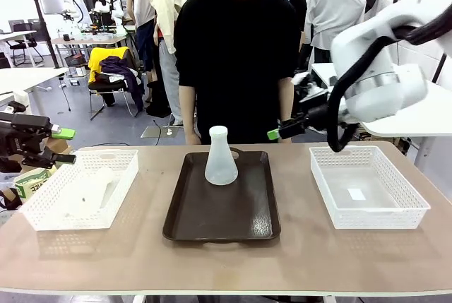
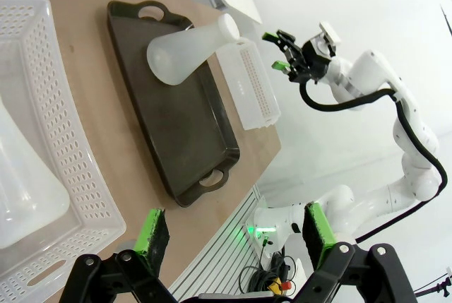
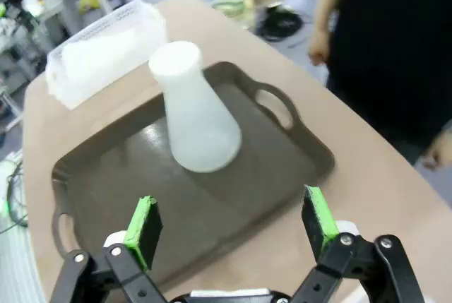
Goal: Prepare the laboratory tools.
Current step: Pick up the Big flask that the person points to.
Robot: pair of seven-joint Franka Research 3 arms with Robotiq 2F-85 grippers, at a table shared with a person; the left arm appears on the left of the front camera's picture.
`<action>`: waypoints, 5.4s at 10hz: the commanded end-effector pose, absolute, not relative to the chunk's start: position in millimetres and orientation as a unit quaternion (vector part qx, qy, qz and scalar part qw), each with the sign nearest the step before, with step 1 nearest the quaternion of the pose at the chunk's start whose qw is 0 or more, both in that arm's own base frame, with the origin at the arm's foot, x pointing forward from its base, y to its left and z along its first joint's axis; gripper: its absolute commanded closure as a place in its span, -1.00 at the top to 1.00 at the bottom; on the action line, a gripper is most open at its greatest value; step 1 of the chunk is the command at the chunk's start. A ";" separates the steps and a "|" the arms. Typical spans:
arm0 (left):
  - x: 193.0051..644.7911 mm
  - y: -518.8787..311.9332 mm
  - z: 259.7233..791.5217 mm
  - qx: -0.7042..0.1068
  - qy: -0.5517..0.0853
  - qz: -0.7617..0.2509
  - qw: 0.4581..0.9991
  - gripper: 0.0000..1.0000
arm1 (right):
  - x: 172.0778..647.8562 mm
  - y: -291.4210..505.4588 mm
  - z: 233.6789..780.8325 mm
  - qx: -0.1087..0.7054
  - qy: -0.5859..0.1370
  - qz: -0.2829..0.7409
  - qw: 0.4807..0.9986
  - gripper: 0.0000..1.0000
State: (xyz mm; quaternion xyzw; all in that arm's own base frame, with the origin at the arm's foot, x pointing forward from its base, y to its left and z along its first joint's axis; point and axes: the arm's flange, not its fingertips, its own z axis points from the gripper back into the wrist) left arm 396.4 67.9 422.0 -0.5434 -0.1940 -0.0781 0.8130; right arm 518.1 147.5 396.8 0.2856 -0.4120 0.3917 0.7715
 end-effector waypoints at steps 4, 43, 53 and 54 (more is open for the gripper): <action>396.7 68.3 423.7 -0.550 -0.200 -0.078 0.807 1.00 | 425.0 62.4 386.6 0.240 -0.540 0.244 0.769 1.00; 552.4 -18.3 395.0 0.020 -0.067 -0.010 0.998 1.00 | 422.0 42.0 399.2 0.237 -0.548 0.234 0.768 1.00; 601.6 -8.2 346.1 -0.031 -0.027 -0.028 0.999 1.00 | 422.0 42.0 399.2 0.237 -0.548 0.234 0.768 1.00; 603.2 -6.9 342.7 -0.031 -0.021 -0.024 0.999 1.00 | 422.0 42.0 399.2 0.237 -0.548 0.234 0.768 1.00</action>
